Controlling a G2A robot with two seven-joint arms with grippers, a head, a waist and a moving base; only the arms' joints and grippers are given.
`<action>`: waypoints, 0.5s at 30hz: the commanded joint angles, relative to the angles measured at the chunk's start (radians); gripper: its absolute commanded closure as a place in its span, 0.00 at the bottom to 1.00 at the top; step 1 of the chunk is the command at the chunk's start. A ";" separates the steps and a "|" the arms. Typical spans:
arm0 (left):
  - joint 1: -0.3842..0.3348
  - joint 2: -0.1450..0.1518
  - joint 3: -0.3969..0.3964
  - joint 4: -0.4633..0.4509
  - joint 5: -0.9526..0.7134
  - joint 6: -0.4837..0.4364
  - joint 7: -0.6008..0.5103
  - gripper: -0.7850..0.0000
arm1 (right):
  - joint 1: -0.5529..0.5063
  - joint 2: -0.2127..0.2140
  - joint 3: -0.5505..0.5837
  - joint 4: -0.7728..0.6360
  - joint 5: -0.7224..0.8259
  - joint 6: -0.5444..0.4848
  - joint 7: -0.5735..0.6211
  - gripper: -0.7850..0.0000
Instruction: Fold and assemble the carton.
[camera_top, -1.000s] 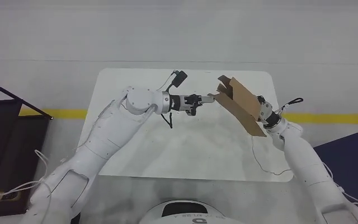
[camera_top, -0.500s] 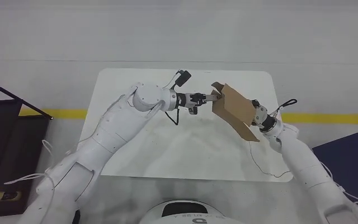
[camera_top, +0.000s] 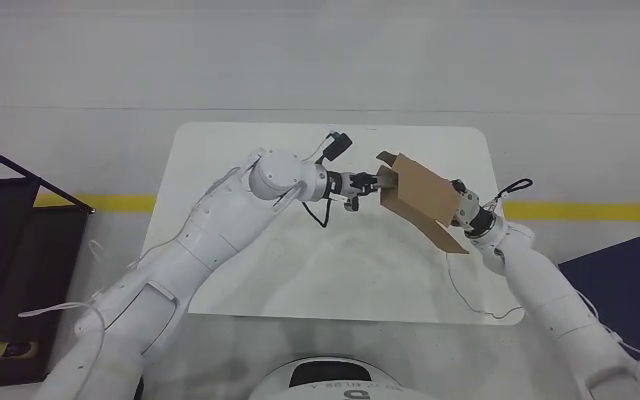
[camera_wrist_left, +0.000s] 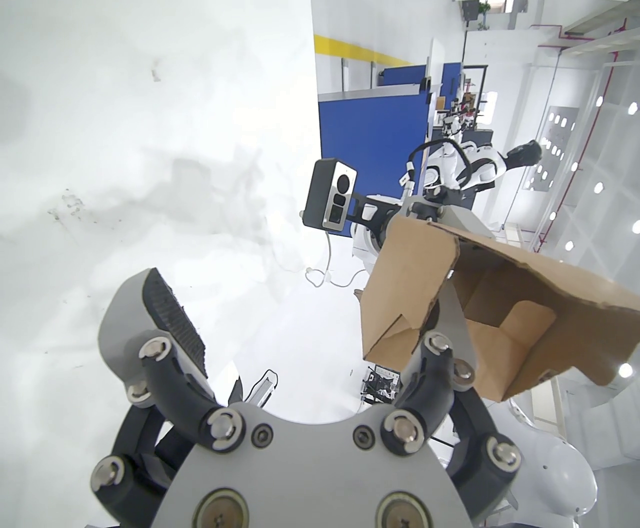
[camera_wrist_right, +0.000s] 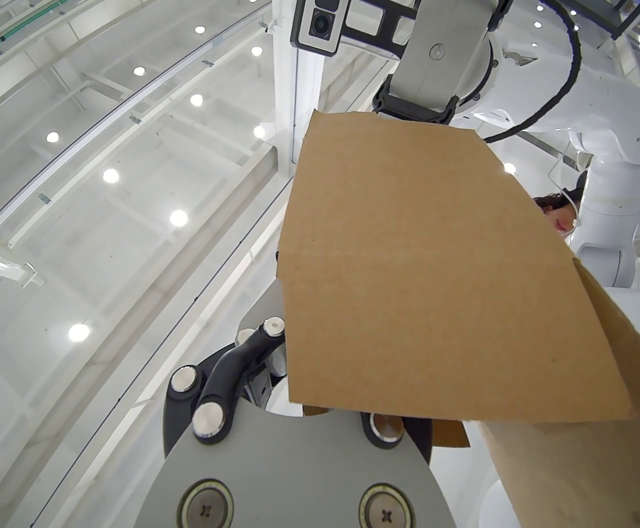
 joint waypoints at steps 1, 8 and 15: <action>-0.004 -0.004 0.005 0.002 0.007 -0.003 0.001 0.00 | 0.003 0.003 -0.008 0.001 0.002 -0.001 0.001 1.00; -0.017 -0.013 0.027 0.008 0.073 -0.003 0.005 0.00 | 0.017 0.010 -0.035 0.015 0.018 -0.012 0.012 1.00; -0.010 -0.013 0.037 -0.005 0.134 -0.012 -0.014 0.00 | 0.031 0.013 -0.057 0.033 0.043 -0.012 0.013 1.00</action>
